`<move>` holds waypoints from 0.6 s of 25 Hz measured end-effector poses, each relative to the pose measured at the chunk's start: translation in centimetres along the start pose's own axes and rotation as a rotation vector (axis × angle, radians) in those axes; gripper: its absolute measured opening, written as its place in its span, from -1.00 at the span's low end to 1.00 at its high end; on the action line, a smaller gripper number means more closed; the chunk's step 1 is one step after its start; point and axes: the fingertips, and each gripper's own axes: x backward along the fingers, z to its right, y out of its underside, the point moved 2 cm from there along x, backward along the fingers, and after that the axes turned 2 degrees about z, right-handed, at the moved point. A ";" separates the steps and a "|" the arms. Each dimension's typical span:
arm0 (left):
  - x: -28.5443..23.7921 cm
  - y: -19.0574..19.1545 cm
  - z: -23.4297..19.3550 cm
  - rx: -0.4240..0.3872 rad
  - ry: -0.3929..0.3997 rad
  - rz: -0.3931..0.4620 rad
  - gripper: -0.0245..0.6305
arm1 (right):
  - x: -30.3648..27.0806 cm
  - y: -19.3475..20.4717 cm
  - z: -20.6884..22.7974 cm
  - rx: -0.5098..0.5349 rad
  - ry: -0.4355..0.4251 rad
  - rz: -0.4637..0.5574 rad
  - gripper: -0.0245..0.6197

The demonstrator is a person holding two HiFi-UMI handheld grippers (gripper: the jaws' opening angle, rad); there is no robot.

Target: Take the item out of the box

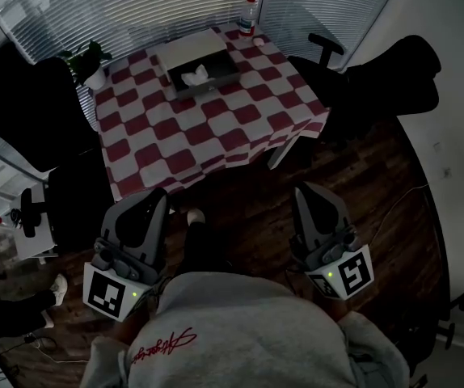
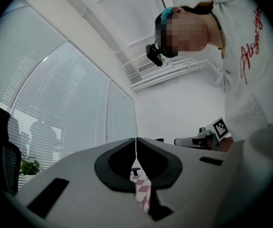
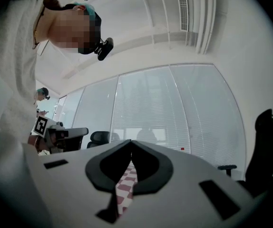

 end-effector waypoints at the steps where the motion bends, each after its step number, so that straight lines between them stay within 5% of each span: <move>1: -0.2 0.1 -0.3 0.001 0.001 0.000 -0.87 | -0.4 0.1 0.1 0.002 0.000 0.000 -0.89; 15: -3.4 2.1 -5.6 0.008 0.005 -0.005 -0.87 | -6.1 1.6 2.3 0.007 0.000 0.003 -0.89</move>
